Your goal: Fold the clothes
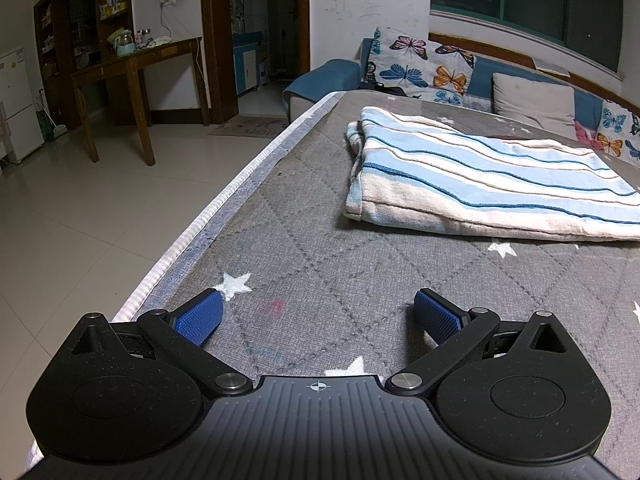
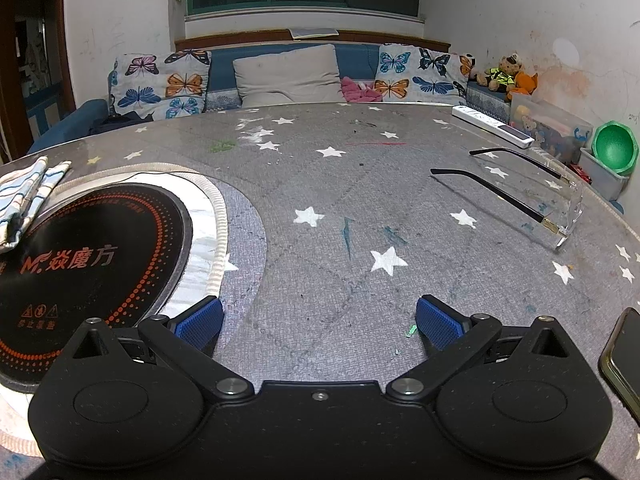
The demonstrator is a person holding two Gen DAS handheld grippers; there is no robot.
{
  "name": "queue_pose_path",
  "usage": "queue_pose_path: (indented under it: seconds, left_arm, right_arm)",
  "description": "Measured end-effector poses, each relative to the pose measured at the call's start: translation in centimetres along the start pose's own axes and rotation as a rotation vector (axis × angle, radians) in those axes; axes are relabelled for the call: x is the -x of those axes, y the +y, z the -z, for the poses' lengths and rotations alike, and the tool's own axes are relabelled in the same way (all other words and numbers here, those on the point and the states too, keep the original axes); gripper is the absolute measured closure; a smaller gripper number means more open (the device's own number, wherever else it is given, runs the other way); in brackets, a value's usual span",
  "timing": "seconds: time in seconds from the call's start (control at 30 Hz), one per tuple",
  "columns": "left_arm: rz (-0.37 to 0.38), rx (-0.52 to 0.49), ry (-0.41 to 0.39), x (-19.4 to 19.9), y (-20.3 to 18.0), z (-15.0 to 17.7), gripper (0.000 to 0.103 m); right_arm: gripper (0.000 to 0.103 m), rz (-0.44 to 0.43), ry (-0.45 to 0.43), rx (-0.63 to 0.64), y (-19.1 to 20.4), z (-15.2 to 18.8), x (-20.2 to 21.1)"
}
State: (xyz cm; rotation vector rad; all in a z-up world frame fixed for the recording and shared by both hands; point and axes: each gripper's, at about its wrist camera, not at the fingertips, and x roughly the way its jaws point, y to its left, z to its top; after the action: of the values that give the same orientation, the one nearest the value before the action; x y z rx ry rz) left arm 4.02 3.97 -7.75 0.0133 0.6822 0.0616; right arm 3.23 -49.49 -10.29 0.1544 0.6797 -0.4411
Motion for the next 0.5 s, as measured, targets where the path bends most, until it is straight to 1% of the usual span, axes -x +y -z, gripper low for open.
queue_pose_path:
  seconds: [0.5]
  left_arm:
    - [0.000,0.000,0.000,0.03,-0.01,-0.01,0.000]
  right_arm:
    - [0.000,0.001,-0.001,-0.001,0.20,0.09,-0.04]
